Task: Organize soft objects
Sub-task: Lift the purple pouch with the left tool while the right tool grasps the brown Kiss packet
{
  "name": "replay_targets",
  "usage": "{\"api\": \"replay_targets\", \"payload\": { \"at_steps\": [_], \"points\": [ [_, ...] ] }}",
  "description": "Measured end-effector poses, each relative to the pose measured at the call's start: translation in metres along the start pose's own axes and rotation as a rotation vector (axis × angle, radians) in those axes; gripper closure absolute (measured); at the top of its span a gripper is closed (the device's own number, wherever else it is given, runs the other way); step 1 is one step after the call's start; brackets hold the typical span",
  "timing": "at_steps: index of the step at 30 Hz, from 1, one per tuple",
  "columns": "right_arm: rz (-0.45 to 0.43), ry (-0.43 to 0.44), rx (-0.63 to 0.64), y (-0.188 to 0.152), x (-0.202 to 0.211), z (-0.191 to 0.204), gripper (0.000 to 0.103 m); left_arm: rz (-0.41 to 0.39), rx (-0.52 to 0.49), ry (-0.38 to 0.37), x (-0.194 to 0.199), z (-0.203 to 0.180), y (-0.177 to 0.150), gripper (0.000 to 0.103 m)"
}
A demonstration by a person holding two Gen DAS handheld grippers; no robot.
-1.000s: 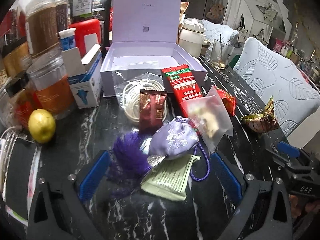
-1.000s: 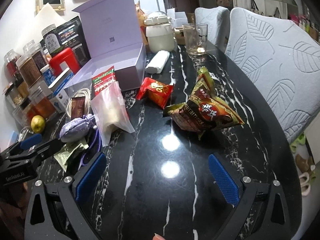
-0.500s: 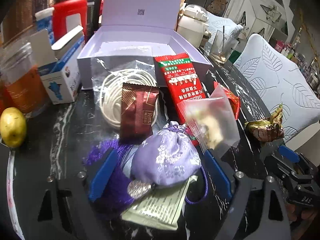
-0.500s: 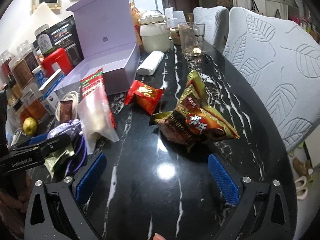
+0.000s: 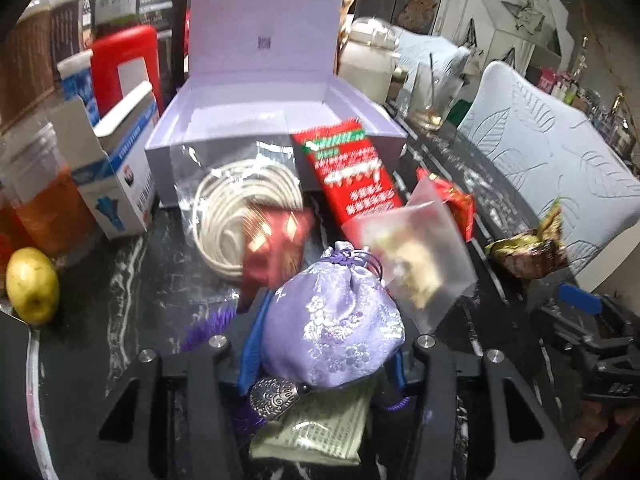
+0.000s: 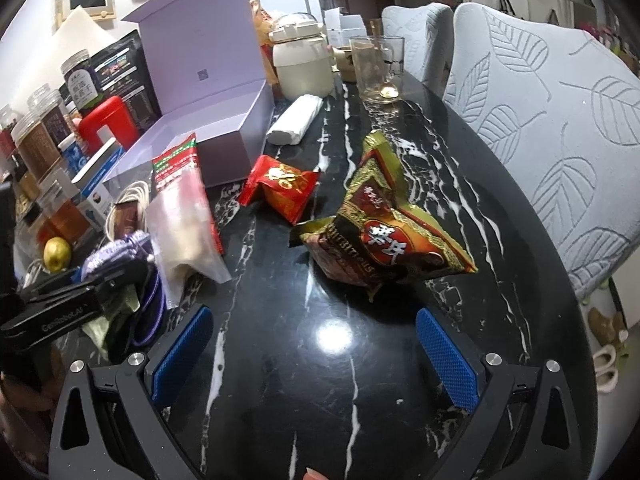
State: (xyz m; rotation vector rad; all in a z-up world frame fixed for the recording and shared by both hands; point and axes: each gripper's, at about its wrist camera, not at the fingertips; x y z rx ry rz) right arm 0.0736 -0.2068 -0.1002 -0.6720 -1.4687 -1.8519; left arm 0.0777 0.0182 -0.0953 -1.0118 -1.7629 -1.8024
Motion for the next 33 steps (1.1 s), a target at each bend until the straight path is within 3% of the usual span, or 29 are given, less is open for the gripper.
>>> {"api": "replay_targets", "payload": {
  "at_steps": [8, 22, 30, 33],
  "points": [
    [0.003, 0.052, 0.044, -0.005, 0.003, 0.022, 0.000, -0.051, 0.051, 0.013, 0.037, 0.015, -0.007, 0.054],
    [0.047, 0.212, 0.144, -0.015, -0.006, 0.091, 0.000, -0.113, 0.185, 0.163, 0.093, 0.081, -0.039, 0.054],
    [0.071, 0.245, 0.193, -0.015, -0.019, 0.130, 0.001, -0.106, 0.240, 0.152, 0.099, 0.106, -0.057, 0.054],
    [0.069, 0.243, 0.188, -0.012, -0.025, 0.141, 0.006, -0.109, 0.245, 0.145, 0.100, 0.111, -0.059, 0.054]
  ]
}}
Point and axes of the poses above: each gripper's, at about its wrist camera, not at the fingertips, and x roughly against the way its jaws point, z to its left, y to its top, and after that the axes turned 7 degrees about -x, right-handed
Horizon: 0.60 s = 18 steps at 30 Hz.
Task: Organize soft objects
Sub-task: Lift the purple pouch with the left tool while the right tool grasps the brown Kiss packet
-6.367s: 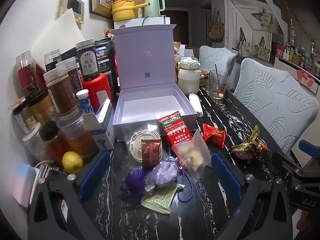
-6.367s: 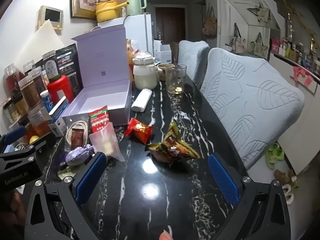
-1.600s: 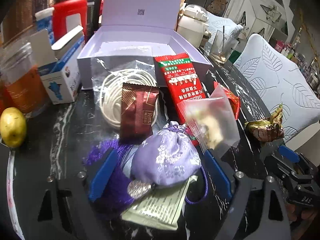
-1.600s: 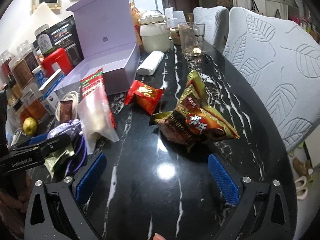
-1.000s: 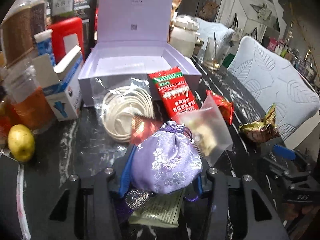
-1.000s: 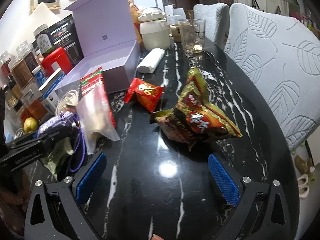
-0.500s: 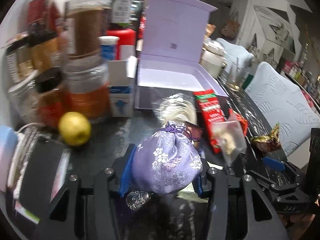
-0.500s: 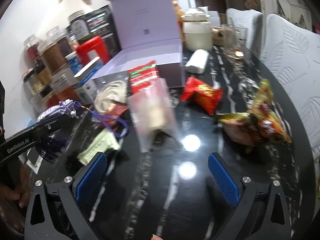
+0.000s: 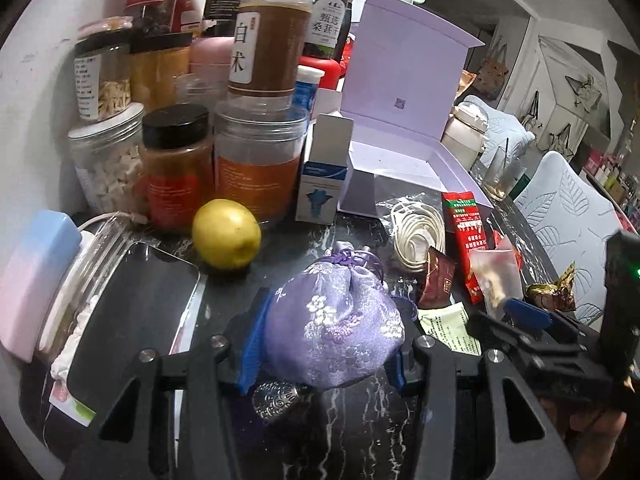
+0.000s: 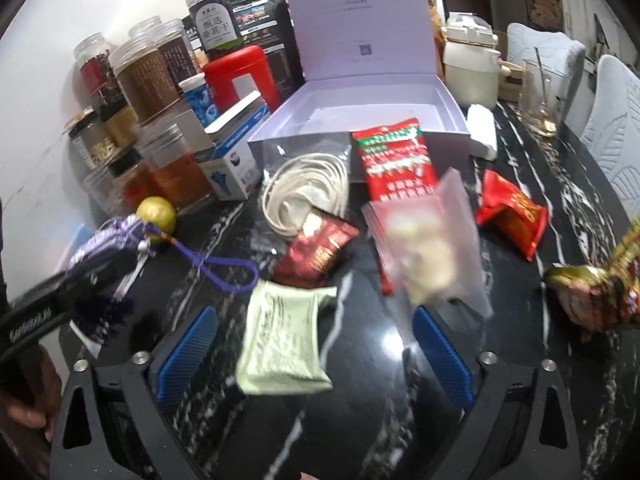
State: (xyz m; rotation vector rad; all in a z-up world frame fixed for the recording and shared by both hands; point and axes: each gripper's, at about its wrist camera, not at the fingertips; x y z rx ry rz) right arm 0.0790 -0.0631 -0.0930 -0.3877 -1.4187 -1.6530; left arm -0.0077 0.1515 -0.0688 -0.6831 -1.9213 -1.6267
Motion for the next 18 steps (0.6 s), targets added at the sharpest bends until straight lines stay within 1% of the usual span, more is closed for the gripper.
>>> {"api": "replay_targets", "payload": {
  "at_steps": [2, 6, 8, 10, 12, 13, 14, 15, 17, 18],
  "points": [
    [0.005, -0.001, -0.007, 0.005, -0.008, 0.004, 0.012, -0.001, 0.004, -0.004, -0.001, 0.004, 0.000, 0.054],
    [0.028, -0.022, -0.003, 0.013, -0.026, 0.011, 0.017, 0.004, 0.016, -0.019, -0.005, 0.010, 0.001, 0.054],
    [0.040, -0.033, -0.004, 0.017, -0.036, 0.014, 0.025, 0.007, 0.020, -0.025, -0.008, 0.012, 0.001, 0.054],
    [0.046, -0.047, -0.010, 0.020, -0.044, 0.016, 0.029, 0.011, 0.022, -0.031, -0.011, 0.013, 0.002, 0.054],
    [0.051, -0.080, -0.015, 0.022, -0.052, 0.017, 0.038, 0.014, 0.024, -0.042, -0.013, 0.015, 0.003, 0.054],
    [0.059, -0.091, -0.023, 0.023, -0.055, 0.016, 0.045, 0.013, 0.022, -0.042, -0.013, 0.015, 0.004, 0.054],
    [0.066, -0.093, -0.035, 0.024, -0.058, 0.015, 0.049, 0.011, 0.019, -0.040, -0.013, 0.014, 0.004, 0.054],
    [0.073, -0.091, -0.049, 0.024, -0.061, 0.013, 0.050, 0.010, 0.017, -0.037, -0.014, 0.014, 0.004, 0.054],
    [0.059, -0.108, -0.050, 0.024, -0.063, 0.011, 0.062, 0.011, 0.018, -0.037, -0.015, 0.014, 0.005, 0.054],
    [0.053, -0.110, -0.051, 0.025, -0.063, 0.011, 0.064, 0.012, 0.018, -0.037, -0.016, 0.014, 0.006, 0.054]
  ]
}}
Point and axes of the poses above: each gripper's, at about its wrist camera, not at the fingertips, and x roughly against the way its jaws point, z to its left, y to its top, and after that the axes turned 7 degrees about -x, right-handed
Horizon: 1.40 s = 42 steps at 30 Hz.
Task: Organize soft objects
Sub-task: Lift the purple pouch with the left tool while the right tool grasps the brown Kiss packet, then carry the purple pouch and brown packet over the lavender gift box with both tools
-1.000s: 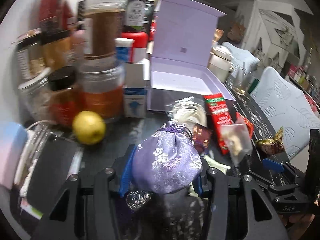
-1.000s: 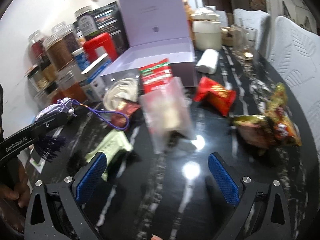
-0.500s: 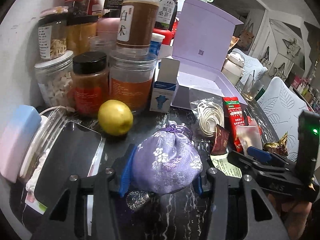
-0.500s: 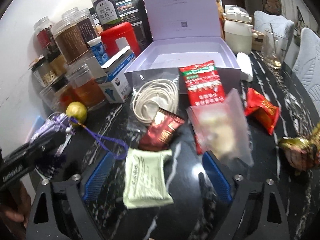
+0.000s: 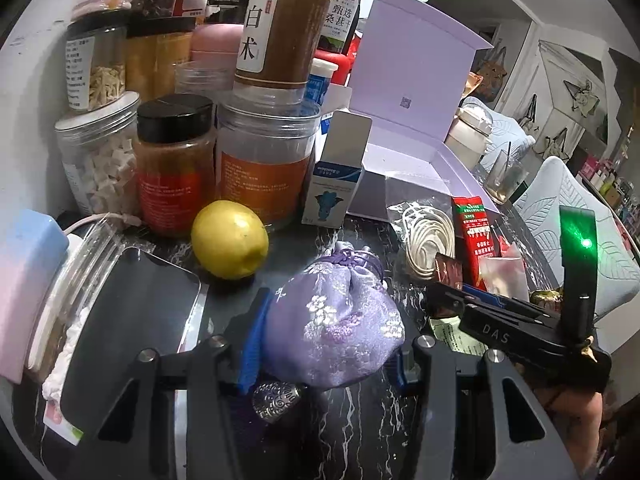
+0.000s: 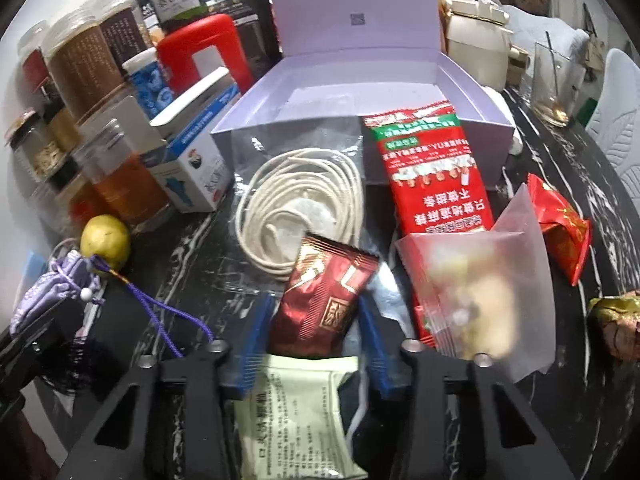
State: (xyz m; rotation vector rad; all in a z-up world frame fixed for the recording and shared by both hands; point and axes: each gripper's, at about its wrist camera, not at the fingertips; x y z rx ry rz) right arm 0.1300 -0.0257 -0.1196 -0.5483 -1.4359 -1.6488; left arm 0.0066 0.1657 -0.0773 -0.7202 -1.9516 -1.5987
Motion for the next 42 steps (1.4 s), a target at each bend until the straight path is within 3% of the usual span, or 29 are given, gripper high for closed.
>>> {"api": "replay_targets", "payload": {
  "at_steps": [5, 35, 42],
  "points": [
    [-0.030, 0.024, -0.005, 0.000, 0.007, -0.007, 0.072, 0.004, -0.013, 0.004, 0.000, -0.006, -0.002, 0.054],
    [-0.187, 0.132, 0.029, -0.049, 0.151, -0.037, 0.072, -0.114, -0.178, -0.035, 0.073, -0.105, 0.002, 0.054],
    [-0.219, 0.148, 0.045, -0.059, 0.175, -0.043, 0.072, -0.125, -0.188, -0.080, 0.080, -0.120, 0.001, 0.054]
  ]
}}
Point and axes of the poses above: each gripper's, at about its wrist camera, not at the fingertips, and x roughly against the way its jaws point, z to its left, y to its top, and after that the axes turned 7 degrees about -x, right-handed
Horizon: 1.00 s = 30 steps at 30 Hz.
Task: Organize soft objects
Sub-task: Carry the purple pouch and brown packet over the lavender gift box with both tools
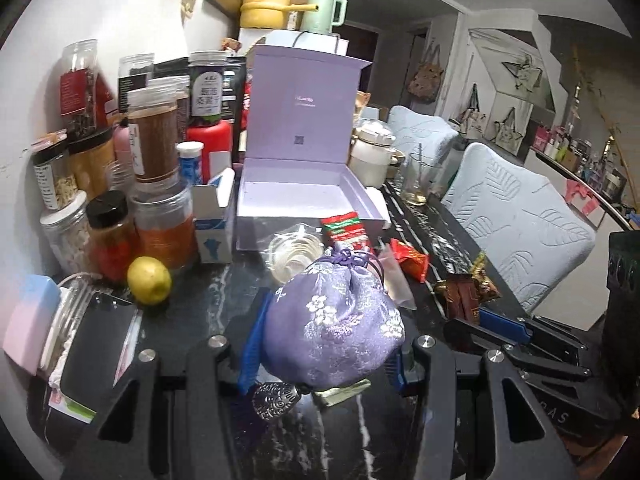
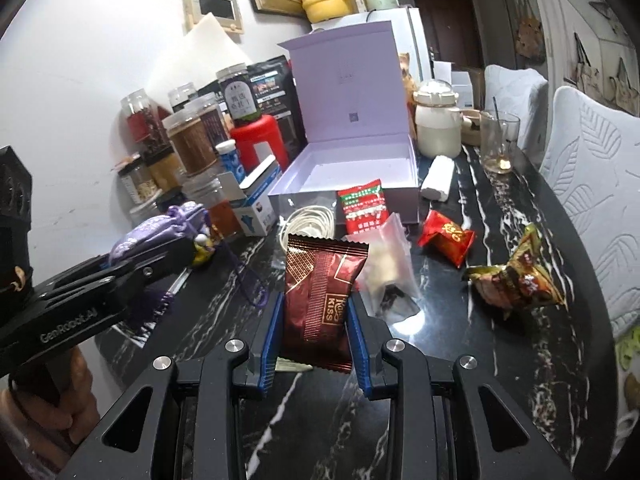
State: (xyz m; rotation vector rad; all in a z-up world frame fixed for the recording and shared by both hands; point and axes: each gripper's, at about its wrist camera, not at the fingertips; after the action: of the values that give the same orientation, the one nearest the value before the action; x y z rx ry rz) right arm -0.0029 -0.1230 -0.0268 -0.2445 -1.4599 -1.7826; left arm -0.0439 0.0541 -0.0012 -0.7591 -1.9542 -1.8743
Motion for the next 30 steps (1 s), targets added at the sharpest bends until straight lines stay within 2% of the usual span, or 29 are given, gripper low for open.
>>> {"api": "replay_targets", "payload": {
  "at_steps": [2, 12, 30],
  "points": [
    [-0.004, 0.001, 0.004, 0.000, 0.003, 0.001, 0.072, -0.009, -0.003, -0.017, 0.002, -0.003, 0.003, 0.054],
    [-0.032, 0.050, 0.022, 0.017, 0.010, 0.007, 0.072, -0.055, -0.030, -0.009, 0.000, -0.005, 0.027, 0.054],
    [-0.112, 0.098, 0.096, 0.096, -0.011, 0.021, 0.072, -0.167, -0.071, -0.019, -0.025, 0.021, 0.106, 0.054]
  ]
}}
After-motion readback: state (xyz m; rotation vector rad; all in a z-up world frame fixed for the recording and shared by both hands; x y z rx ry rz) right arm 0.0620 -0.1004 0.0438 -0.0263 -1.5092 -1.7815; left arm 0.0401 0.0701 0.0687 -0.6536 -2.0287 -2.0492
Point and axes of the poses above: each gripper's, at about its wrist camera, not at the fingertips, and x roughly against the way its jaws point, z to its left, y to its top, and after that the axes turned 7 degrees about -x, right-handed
